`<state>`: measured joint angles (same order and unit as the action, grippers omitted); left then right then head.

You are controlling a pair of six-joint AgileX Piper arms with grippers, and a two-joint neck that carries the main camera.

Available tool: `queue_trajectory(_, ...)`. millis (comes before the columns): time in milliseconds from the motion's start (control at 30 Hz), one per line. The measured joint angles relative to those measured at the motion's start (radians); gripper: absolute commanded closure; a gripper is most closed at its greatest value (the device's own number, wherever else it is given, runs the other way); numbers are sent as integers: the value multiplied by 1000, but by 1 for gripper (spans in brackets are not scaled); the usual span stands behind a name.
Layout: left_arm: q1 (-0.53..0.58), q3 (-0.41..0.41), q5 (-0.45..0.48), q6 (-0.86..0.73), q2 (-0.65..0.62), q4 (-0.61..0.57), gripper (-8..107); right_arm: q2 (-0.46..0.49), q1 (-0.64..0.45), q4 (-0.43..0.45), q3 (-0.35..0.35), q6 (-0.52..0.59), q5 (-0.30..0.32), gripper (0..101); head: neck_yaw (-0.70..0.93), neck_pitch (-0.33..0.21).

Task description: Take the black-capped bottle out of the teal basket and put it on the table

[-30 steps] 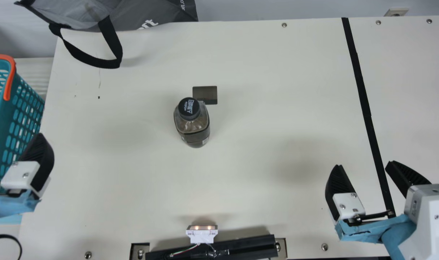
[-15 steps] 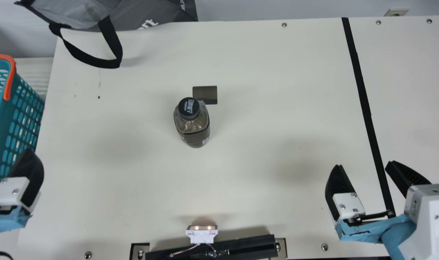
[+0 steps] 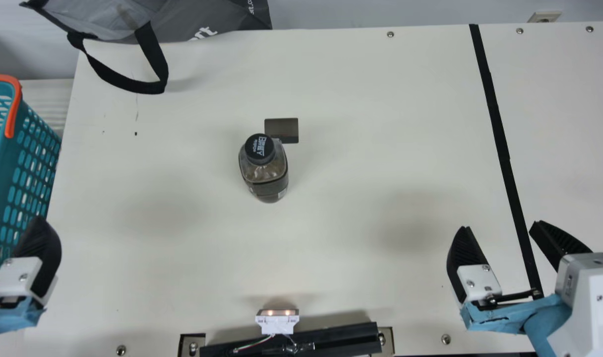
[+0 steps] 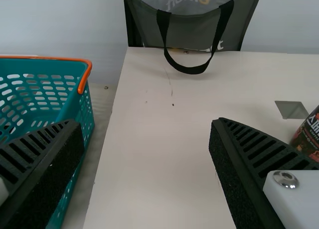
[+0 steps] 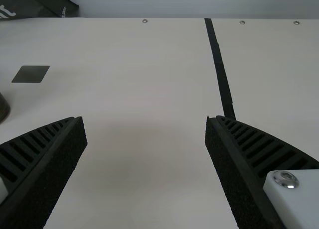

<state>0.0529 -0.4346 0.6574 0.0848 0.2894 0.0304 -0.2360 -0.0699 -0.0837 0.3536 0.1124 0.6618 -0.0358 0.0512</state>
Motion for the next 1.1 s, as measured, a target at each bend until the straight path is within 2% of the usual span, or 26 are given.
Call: queue_trajectory(1100,-281,-8,138,-382,-95,-364,-8,0,0,0,0,0,1,10,0,0)
